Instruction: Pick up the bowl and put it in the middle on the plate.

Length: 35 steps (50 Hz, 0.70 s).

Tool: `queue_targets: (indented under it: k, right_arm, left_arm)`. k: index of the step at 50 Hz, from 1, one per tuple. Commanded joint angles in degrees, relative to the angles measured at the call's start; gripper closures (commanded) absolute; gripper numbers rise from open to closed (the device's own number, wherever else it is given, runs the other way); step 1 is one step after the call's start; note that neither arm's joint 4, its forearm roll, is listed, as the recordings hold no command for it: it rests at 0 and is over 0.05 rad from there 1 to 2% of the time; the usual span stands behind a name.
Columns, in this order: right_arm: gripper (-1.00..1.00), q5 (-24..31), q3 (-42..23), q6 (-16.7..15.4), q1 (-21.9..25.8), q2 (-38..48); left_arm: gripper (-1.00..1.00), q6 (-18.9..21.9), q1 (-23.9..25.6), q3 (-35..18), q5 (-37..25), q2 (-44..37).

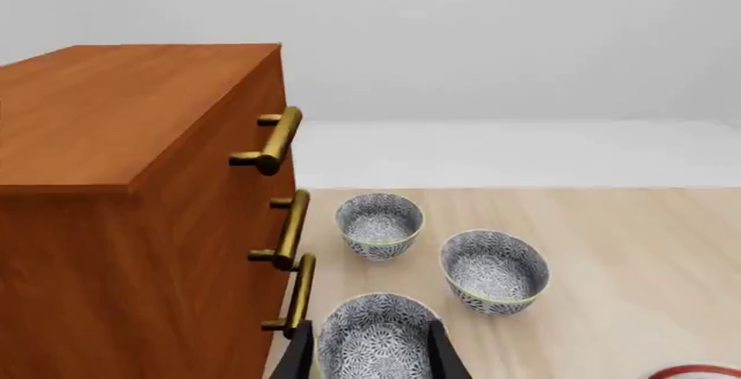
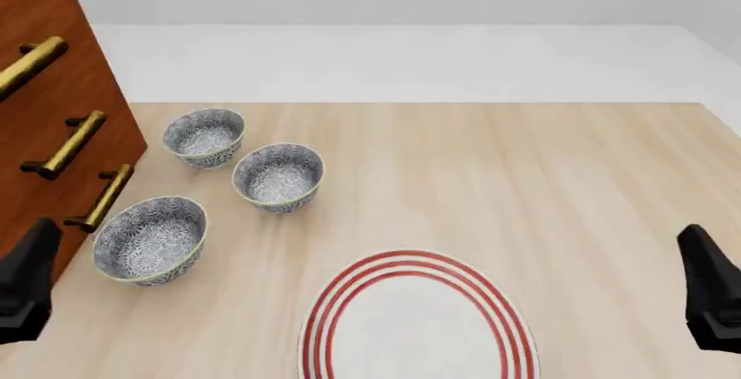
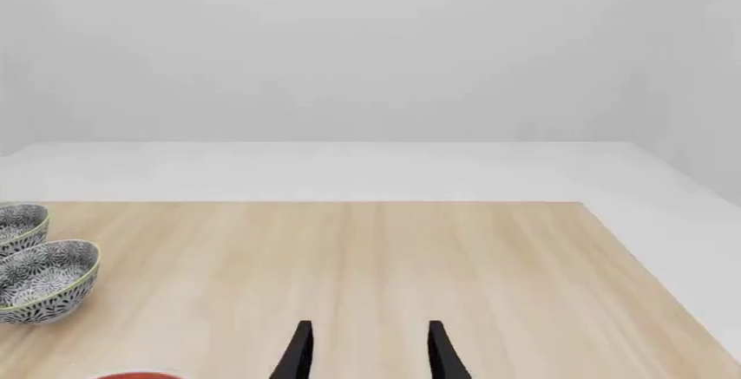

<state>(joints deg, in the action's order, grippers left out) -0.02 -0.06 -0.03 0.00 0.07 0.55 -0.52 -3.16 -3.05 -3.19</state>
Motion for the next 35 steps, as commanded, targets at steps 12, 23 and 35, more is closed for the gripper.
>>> queue_targets:
  k: [12,23,35]
  right_arm:
    - [-1.00,0.3,-0.3,0.0,0.8,0.1]
    - [-1.00,0.5,-0.2,0.7,0.8,0.2]
    - [-1.00,0.6,-0.2,0.7,0.7,0.2]
  left_arm:
    - [-1.00,-0.3,4.6,1.8,2.0,2.6]
    - [-1.00,-0.4,8.3,-4.1,-4.2,2.6]
    - [-1.00,0.5,12.2,-7.2,-7.5,0.1]
